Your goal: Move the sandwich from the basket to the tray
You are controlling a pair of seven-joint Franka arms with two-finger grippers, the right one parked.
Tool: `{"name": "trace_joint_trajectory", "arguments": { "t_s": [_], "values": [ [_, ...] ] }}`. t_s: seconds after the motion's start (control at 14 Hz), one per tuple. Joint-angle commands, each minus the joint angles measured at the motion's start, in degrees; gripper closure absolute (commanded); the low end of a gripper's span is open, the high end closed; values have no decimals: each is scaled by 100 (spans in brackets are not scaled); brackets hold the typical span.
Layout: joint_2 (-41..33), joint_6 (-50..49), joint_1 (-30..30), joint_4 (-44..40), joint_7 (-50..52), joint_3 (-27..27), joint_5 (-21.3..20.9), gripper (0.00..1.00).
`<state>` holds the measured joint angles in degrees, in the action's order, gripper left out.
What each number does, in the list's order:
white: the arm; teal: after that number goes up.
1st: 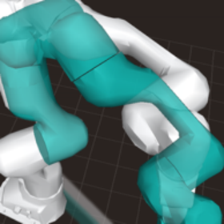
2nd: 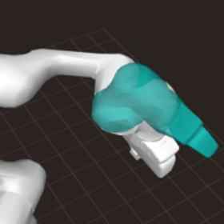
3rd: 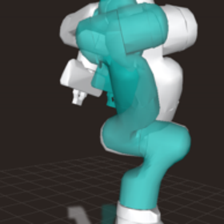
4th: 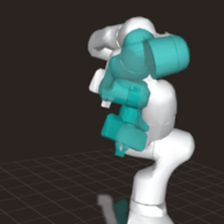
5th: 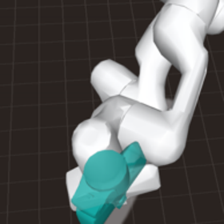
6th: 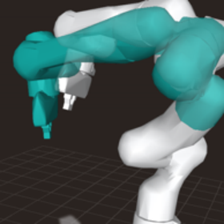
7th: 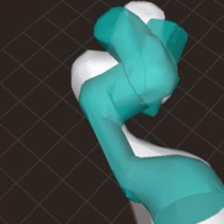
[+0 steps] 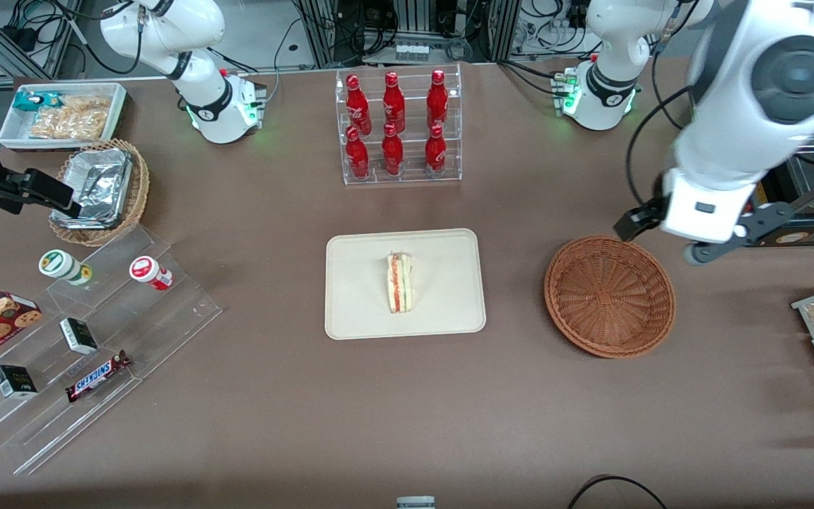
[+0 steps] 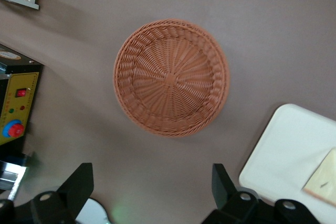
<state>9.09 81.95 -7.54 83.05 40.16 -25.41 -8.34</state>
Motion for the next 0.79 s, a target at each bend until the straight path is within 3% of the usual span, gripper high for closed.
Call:
{"name": "trace_joint_trajectory", "arguments": {
  "t_s": [0.0,0.29,0.71],
  "values": [
    [-503,-327,243,229,-1278,911,525,0],
    [-1154,-171,368,984,-3037,1819,913,0],
    [-900,-83,333,546,-3190,1882,905,0]
  ]
}}
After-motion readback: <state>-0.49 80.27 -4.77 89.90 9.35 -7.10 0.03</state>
